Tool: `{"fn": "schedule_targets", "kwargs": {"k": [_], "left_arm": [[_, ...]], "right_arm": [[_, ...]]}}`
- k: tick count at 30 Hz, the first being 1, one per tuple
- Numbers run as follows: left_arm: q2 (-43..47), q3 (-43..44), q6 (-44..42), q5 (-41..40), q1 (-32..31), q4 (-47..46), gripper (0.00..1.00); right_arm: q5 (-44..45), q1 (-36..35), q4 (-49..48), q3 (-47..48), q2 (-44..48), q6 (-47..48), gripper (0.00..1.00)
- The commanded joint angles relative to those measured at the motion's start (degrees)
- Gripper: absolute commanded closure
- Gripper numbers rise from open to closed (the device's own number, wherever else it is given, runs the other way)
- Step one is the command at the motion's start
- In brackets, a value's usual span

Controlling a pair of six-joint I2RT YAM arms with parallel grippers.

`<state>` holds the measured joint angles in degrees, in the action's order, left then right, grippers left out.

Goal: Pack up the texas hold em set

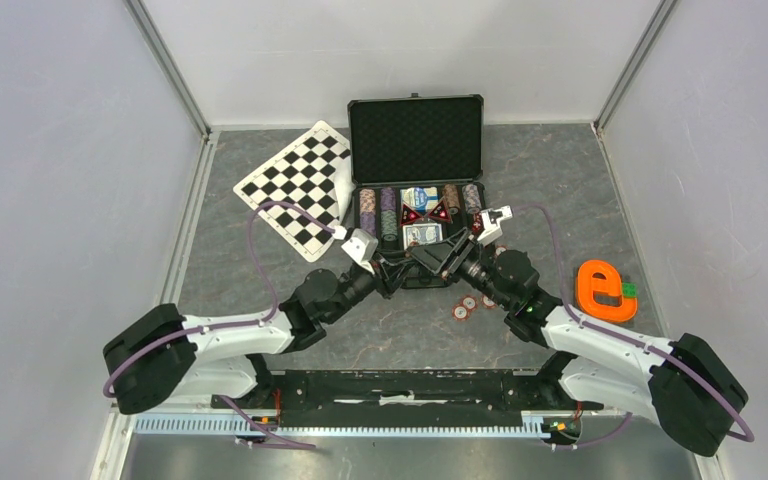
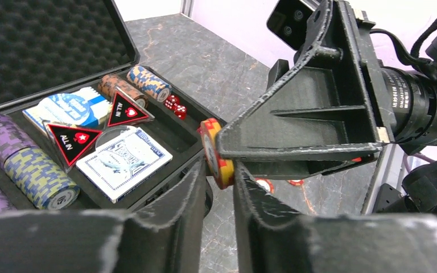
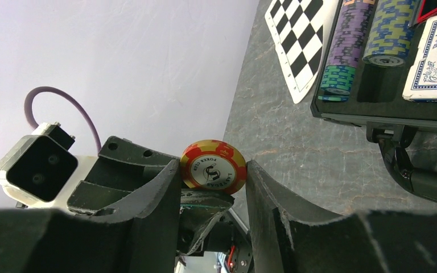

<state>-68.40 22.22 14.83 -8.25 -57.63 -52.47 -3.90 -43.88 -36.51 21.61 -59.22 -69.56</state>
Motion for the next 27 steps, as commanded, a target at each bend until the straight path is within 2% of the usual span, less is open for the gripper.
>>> {"fn": "schedule_targets", "kwargs": {"k": [1,3,5,6,7,8,13,17,20,24,27], "left_arm": [[-0.85,2.86,-3.66,-2.67,-0.27,-2.69,0.79],[-0.94,3.17,-4.09,-3.09,-0.27,-2.18,0.97],[-0.88,3.44,-4.02,-4.14,-0.29,-1.29,0.98],[-0.93,3.57,-4.04,-4.55,-0.28,-0.63,0.98],[-0.87,3.69,-4.01,-4.75,-0.29,0.12,0.98],[-0.9,3.74,-4.17,-4.97,-0.25,0.77,0.98],[1.38,3.6,-5.21,-7.39,-0.2,7.63,0.98],[4.08,3.77,-7.96,-7.66,0.0,15.6,0.98],[5.24,4.59,-8.94,-7.23,2.29,20.88,0.98],[5.76,5.71,-9.91,7.42,9.91,25.89,0.98],[4.65,5.9,-14.41,19.89,15.63,27.33,0.98]], "right_arm": [[0.48,-0.59,-1.95,-0.49,0.47,0.27,0.78],[0.61,-0.72,-2.12,-0.76,0.32,0.03,0.77],[0.71,-0.75,-2.1,-1.07,0.23,-0.04,0.7],[1.08,-0.8,-1.94,-1.18,0.24,-0.02,0.61],[1.47,-0.78,-1.48,-1.2,0.41,-0.03,0.48],[1.86,-0.76,-0.37,-1.21,0.61,0.1,0.39],[6.25,0.0,7.62,-1.1,4.11,2.12,0.07],[8.56,3.69,13.89,-1.47,8.8,8.45,0.05],[6.61,6.68,16.36,-0.32,12.15,23.84,0.05],[-4.25,6.79,19.38,3.58,11.69,52.67,0.08],[-10.51,6.79,28.03,11.11,7.96,68.71,0.11]]}}
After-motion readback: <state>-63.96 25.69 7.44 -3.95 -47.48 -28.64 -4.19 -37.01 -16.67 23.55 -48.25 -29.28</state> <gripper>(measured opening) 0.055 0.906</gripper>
